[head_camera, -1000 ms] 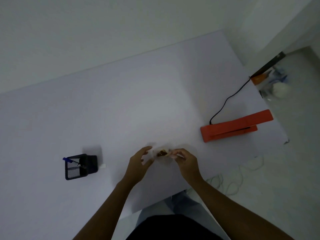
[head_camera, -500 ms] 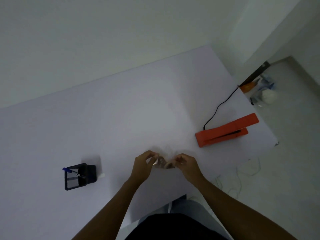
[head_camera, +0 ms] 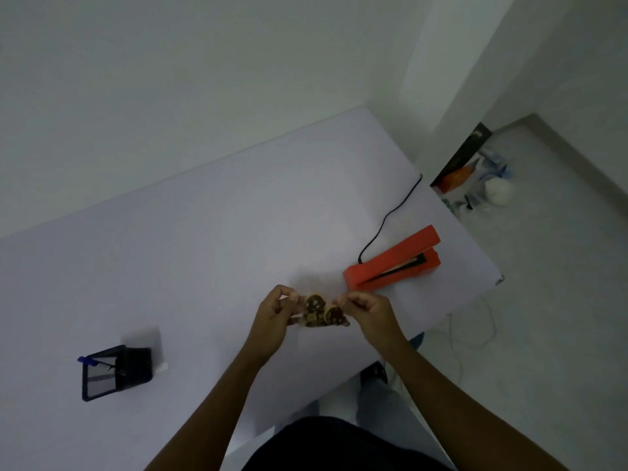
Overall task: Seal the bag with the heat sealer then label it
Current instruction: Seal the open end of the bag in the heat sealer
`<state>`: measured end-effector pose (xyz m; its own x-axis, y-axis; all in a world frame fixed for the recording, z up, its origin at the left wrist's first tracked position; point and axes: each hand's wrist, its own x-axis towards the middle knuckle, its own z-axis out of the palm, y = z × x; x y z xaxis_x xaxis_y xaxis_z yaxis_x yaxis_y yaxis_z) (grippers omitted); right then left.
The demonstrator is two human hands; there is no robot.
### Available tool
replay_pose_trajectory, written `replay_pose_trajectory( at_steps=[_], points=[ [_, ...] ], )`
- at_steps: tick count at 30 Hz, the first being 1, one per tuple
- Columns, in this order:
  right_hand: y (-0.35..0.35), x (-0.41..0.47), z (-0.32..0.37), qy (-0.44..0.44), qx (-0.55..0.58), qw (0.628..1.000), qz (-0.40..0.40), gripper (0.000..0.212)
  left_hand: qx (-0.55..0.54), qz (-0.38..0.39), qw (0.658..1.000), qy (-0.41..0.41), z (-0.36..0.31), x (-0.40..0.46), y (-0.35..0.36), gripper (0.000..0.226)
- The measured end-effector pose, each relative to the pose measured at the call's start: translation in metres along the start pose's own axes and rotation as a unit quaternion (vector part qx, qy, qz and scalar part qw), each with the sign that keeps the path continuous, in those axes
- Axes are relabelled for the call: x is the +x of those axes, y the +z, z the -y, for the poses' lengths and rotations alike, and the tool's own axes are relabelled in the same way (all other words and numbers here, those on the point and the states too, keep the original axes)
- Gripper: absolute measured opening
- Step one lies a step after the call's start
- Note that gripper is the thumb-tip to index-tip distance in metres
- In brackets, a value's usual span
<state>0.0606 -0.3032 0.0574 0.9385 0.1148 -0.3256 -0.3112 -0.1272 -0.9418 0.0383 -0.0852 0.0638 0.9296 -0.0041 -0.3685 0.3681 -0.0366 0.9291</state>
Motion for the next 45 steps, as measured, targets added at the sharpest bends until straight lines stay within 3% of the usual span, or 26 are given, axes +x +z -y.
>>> replay_pose_trajectory(
  at_steps=[7,12,19,27,33,45],
  points=[
    [-0.079,-0.005,-0.026,0.026,0.003,1.0,-0.01,0.025,-0.033,-0.028,0.998,-0.04,0.01,-0.003,0.088,0.023],
    [-0.14,-0.001,-0.049,0.093,0.044,0.995,-0.014,0.011,-0.052,-0.047,0.996,-0.064,0.015,0.003,0.156,0.015],
    [-0.193,0.021,-0.066,0.145,0.074,0.987,0.004,0.02,-0.082,-0.125,0.984,-0.099,0.025,0.025,0.221,0.02],
    [-0.193,0.054,-0.06,0.14,0.036,0.989,-0.004,0.01,-0.166,-0.188,0.956,-0.149,0.026,0.053,0.234,0.032],
    [-0.183,0.067,-0.061,0.141,-0.004,0.99,0.005,0.018,-0.186,-0.225,0.938,-0.186,0.029,0.065,0.232,0.021],
    [-0.175,0.071,-0.061,0.185,0.049,0.981,-0.024,0.019,-0.192,-0.246,0.925,-0.218,0.029,0.071,0.233,0.029]
  ],
)
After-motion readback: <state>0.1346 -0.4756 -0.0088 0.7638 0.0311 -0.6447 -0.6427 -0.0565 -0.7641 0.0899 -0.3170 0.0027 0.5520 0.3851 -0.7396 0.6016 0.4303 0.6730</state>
